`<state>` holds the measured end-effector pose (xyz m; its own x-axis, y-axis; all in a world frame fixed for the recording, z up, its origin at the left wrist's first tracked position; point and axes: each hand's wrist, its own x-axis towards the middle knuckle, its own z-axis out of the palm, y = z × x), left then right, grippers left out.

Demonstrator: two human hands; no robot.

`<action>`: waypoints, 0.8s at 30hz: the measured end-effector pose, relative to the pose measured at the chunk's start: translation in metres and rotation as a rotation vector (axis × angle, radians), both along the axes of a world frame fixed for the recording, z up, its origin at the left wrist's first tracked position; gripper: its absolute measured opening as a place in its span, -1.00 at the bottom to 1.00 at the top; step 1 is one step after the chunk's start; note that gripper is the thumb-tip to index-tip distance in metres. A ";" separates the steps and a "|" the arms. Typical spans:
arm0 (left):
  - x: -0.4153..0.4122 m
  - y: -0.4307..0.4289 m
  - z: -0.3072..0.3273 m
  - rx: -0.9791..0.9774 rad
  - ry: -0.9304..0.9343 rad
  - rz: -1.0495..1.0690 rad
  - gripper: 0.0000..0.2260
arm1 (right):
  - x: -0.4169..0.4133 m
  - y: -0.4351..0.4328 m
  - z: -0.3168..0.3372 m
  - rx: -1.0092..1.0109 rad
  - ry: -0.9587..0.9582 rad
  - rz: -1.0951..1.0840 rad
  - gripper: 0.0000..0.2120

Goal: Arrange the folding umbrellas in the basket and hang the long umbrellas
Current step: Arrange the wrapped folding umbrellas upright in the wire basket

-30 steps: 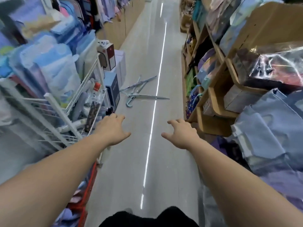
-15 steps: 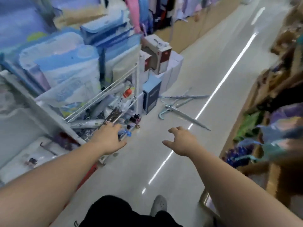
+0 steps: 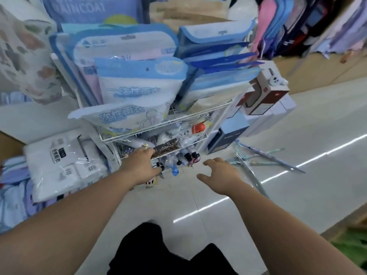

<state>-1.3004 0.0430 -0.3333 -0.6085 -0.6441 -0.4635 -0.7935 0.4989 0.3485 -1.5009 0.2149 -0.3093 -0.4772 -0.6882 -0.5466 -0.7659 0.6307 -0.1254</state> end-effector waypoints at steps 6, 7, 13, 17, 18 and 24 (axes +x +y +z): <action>-0.014 -0.001 -0.033 0.069 -0.033 0.180 -0.39 | -0.043 -0.042 -0.041 0.006 -0.079 0.094 -0.38; -0.015 0.000 -0.040 0.086 -0.055 0.210 -0.39 | -0.049 -0.049 -0.050 0.010 -0.099 0.125 -0.39; -0.021 0.016 -0.075 0.046 -0.205 0.275 -0.39 | -0.078 -0.086 -0.104 -0.009 -0.229 0.303 -0.37; -0.040 0.013 -0.094 -0.013 -0.177 0.326 -0.38 | -0.090 -0.111 -0.127 -0.036 -0.187 0.448 -0.41; -0.045 0.010 -0.101 -0.019 -0.151 0.347 -0.37 | -0.091 -0.117 -0.133 -0.066 -0.186 0.472 -0.42; -0.059 -0.008 -0.181 -0.038 0.046 0.414 -0.35 | -0.083 -0.152 -0.190 -0.255 -0.131 0.705 -0.50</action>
